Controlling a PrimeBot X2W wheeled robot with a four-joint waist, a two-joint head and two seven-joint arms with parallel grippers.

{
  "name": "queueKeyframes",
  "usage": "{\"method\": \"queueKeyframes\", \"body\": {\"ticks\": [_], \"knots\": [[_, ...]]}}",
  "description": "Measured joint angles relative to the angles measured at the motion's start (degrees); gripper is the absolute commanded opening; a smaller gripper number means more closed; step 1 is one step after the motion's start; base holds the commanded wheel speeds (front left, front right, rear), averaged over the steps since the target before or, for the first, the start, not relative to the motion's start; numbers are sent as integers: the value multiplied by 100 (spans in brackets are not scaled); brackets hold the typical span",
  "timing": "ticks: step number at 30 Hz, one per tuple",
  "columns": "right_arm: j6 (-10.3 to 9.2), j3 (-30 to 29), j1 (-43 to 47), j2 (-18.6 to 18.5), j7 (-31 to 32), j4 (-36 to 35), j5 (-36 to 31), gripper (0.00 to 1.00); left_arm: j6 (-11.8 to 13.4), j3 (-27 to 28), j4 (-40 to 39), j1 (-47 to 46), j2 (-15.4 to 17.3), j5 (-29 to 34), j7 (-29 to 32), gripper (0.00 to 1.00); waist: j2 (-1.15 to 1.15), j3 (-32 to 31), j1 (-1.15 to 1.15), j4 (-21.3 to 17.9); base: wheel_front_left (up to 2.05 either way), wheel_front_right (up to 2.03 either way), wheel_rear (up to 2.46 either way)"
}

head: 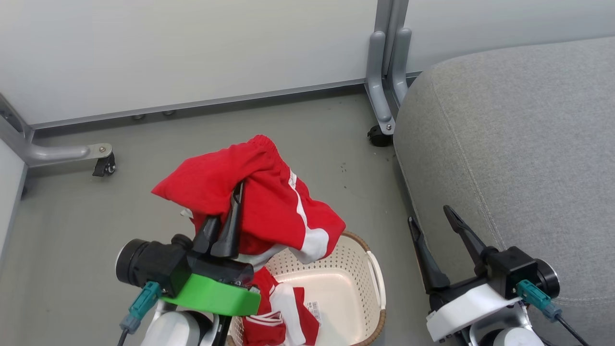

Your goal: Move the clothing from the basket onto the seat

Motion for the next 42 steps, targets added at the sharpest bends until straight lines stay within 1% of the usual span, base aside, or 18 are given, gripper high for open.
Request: {"method": "queueKeyframes", "body": {"ticks": [3, 6, 15, 18, 23, 33, 34, 35, 36, 42], "knots": [[0, 145, -4, -1, 9, -19, 33, 100, 3, -8, 0, 0, 12, 0, 16, 0, 0, -7, 0, -1, 0, 0, 0], [0, 437, -42, -37, 68, -78, 171, 100, 7, -20, 2, 0, 19, -16, 44, 0, 0, -12, 0, 5, 0, 0, 0], [0, 1784, -543, -98, 318, -475, 846, 100, 27, -71, 15, -2, 36, -57, 119, 0, 0, -2, 0, 32, 0, 0, 0], [0, 2169, -723, -114, 363, -454, 1007, 100, 32, -99, 21, -4, 38, -57, 142, 0, 0, 0, 0, 42, 0, 0, 0], [0, 2452, -994, -129, 401, 48, 1069, 100, 32, -164, 19, -19, 35, -58, 153, 0, 0, 4, 0, 84, 0, 0, 0], [0, 2933, -1720, 21, 152, 1210, 1158, 100, 30, -279, 16, -31, 26, -101, 201, 0, 0, -9, 0, 134, 0, 0, 0], [0, 2958, -1783, 30, 125, 1295, 1215, 49, 30, -289, 18, -32, 25, -101, 201, 0, 0, -9, 0, 141, 0, 0, 0], [0, 2971, -1828, 40, 101, 1360, 1241, 34, 27, -297, 19, -32, 24, -101, 202, 0, 0, -11, 0, 145, 0, 0, 0], [0, 2992, -1885, 40, 69, 1439, 1279, 0, 24, -311, 20, -33, 23, -102, 205, 0, 0, -12, 0, 154, 0, 0, 0], [0, 3114, -2014, 48, -51, 1628, 1437, 0, 32, -338, 22, -34, 22, -119, 220, 0, 0, -8, 0, 170, 0, 0, 0]]}}
